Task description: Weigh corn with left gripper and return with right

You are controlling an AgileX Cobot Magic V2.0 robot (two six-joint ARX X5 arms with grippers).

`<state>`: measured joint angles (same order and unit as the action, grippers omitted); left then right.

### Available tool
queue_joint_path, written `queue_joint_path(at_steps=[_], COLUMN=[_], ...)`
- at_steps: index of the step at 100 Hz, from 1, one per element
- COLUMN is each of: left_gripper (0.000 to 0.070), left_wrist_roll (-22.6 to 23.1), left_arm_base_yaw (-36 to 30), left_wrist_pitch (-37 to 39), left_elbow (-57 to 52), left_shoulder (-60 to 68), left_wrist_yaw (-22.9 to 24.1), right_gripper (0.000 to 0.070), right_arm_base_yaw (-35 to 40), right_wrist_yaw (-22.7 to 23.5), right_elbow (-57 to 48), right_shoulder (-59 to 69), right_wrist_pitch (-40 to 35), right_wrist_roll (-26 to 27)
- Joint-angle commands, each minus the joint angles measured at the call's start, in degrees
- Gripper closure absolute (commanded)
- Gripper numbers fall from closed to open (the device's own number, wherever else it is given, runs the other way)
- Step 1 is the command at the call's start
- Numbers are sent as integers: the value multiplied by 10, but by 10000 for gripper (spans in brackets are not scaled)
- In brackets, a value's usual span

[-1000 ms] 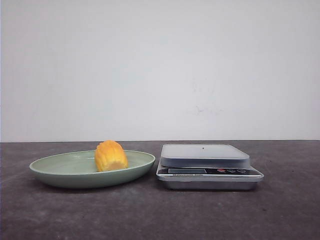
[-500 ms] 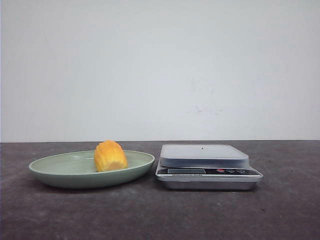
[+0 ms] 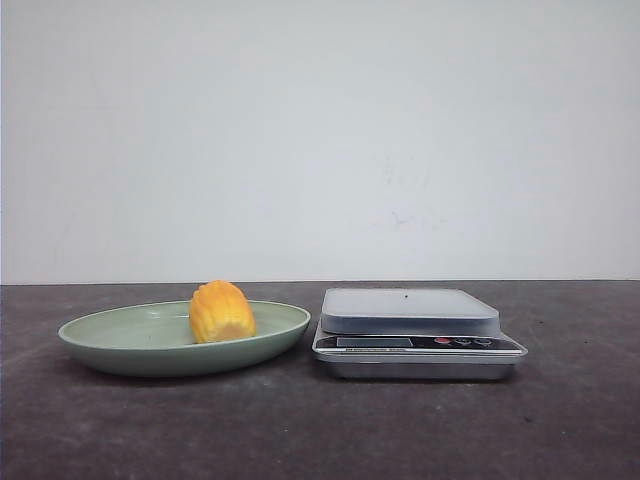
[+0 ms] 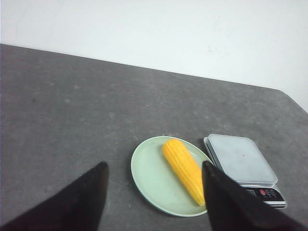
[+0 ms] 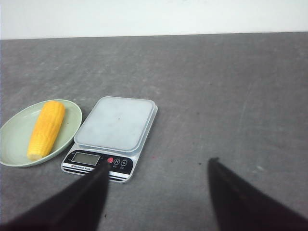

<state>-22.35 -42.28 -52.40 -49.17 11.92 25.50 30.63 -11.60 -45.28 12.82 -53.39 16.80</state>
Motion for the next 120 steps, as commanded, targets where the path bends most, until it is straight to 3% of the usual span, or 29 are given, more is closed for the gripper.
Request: queue_joint_path(at_steps=[1, 2, 102, 110, 120], left_gripper=[670, 700, 684, 684, 684], left_wrist_roll=[9, 9, 9, 10, 61], left_arm_base_yaw=[-5, -5, -5, 16, 90], left_wrist_pitch=[20, 22, 40, 40, 62], left_elbow=[8, 10, 30, 30, 37], left_shoulder=[0, 0, -1, -8, -8], left_wrist_yaw=[1, 1, 0, -2, -5], right_gripper=[700, 700, 693, 693, 693], right_arm_base_yaw=[2, 2, 2, 2, 2], right_wrist_yaw=[0, 0, -4, -4, -5], right_elbow=[4, 6, 14, 14, 14], right_shoulder=[-1, -1, -3, -3, -3], right_wrist_pitch=[16, 17, 24, 24, 24], right_wrist_roll=[7, 7, 7, 7, 7])
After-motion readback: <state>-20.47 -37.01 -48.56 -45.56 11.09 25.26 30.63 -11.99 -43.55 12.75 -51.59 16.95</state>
